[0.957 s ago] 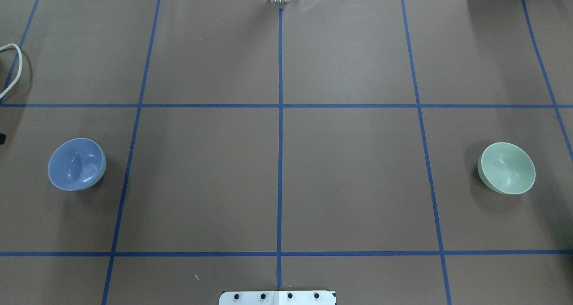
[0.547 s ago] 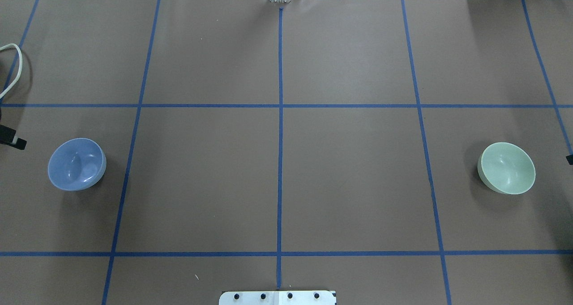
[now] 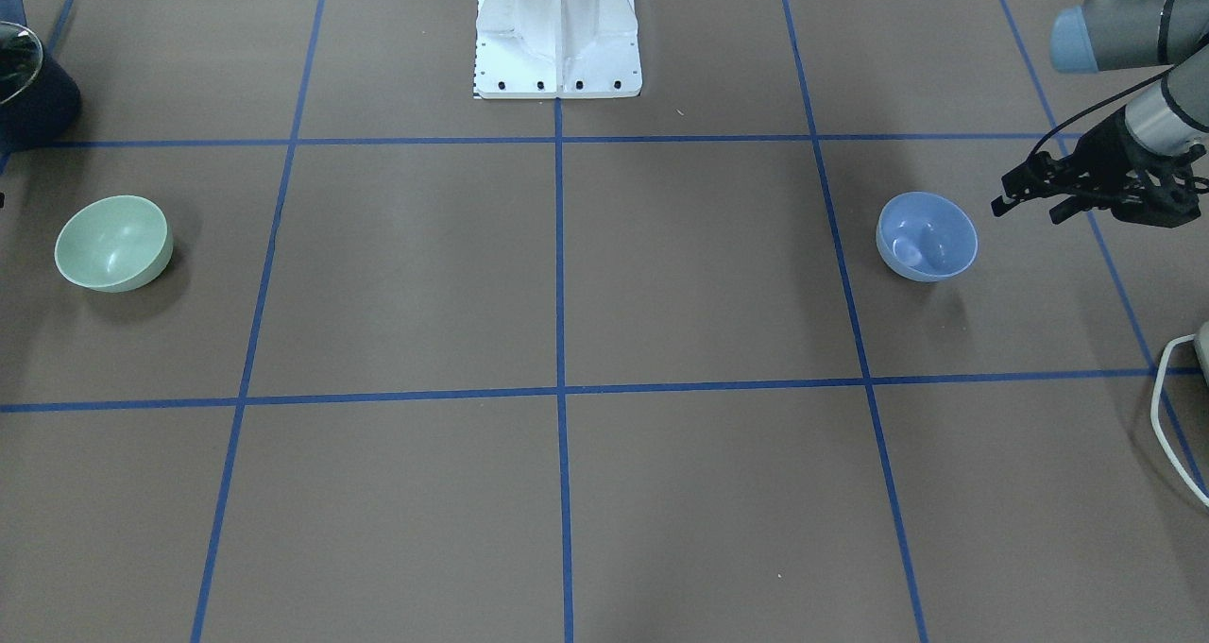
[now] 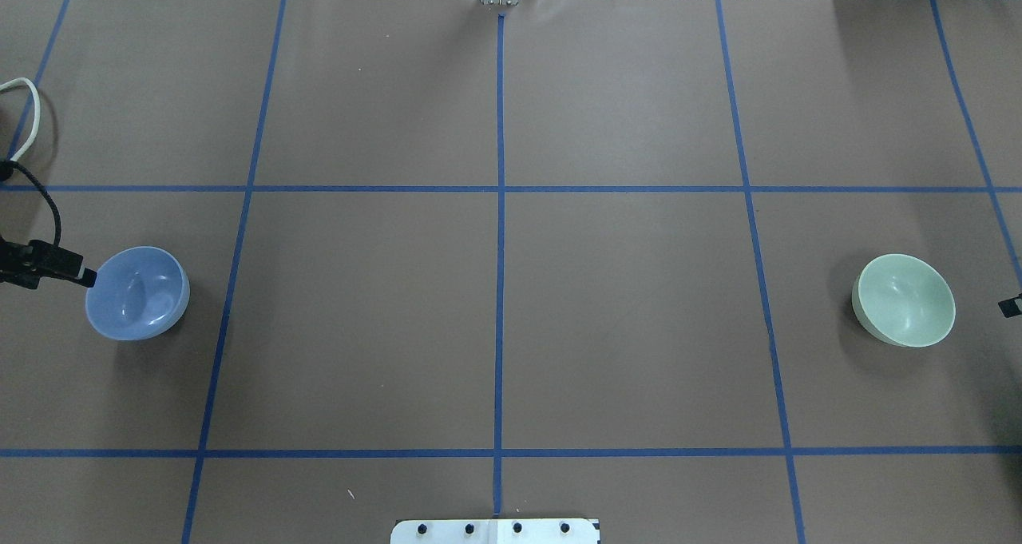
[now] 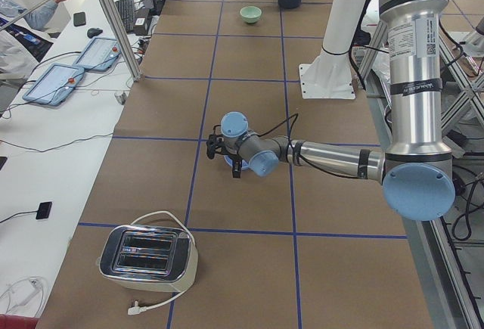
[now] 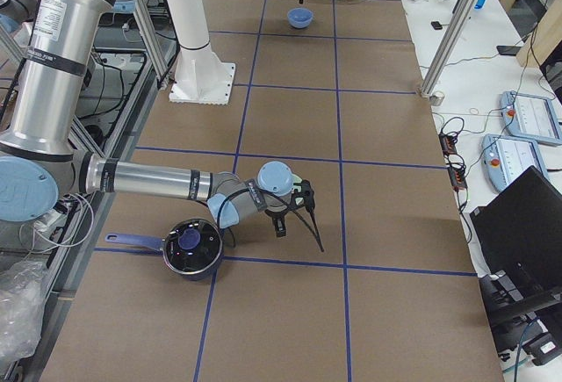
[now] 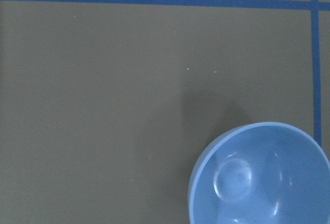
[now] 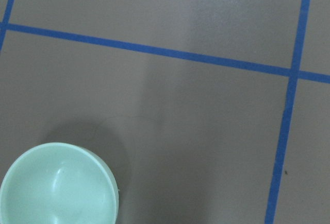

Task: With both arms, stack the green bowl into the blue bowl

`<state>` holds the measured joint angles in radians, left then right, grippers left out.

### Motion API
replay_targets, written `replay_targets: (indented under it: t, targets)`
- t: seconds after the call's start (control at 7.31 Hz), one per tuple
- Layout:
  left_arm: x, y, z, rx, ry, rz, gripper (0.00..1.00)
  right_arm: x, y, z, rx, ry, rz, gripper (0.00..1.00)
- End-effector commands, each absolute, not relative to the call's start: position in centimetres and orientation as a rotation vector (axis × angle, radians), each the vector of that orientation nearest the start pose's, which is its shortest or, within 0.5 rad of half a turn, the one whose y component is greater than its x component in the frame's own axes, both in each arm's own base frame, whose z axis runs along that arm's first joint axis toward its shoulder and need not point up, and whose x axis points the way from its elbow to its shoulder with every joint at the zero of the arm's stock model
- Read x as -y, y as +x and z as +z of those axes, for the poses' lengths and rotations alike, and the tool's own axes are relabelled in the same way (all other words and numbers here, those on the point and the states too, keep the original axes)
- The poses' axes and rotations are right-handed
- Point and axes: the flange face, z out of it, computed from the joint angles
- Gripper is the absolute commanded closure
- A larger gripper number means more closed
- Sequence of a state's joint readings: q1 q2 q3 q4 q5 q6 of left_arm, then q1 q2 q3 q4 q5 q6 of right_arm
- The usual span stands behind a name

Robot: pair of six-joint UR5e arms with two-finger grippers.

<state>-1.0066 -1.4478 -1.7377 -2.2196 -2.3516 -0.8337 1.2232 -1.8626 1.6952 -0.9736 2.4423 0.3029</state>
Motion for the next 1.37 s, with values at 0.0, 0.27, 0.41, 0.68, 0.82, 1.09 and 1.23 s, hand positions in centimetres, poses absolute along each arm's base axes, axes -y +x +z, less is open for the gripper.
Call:
replay_targets:
  t: [0.0, 0.27, 0.41, 0.68, 0.82, 1.09, 1.23]
  targets:
    - [41.9, 20.3, 55.9, -1.003, 0.008, 0.015, 0.08, 37.7, -8.5, 65.6, 0.943, 0.091, -0.243, 0.1]
    - [42.8, 21.0, 55.7, -1.006, 0.011, 0.018, 0.18, 39.6, -11.1, 63.9, 0.957, 0.095, -0.268, 0.11]
    - [42.8, 21.0, 55.9, -1.004, 0.01, 0.018, 0.22, 40.1, -12.2, 63.2, 0.963, 0.086, -0.263, 0.14]
    - [43.1, 21.2, 56.2, -1.002, 0.006, 0.019, 0.25, 40.1, -12.4, 63.2, 0.961, 0.087, -0.267, 0.25]
    - [43.1, 21.3, 56.8, -0.996, -0.002, 0.015, 0.25, 40.1, -12.5, 63.1, 0.962, 0.087, -0.269, 0.28]
    - [42.8, 22.0, 57.8, -0.991, -0.016, 0.026, 0.25, 40.3, -12.7, 62.8, 0.965, 0.09, -0.274, 0.32]
    - [43.0, 22.2, 57.6, -0.993, -0.014, 0.028, 0.26, 40.3, -12.7, 62.8, 0.965, 0.09, -0.274, 0.37]
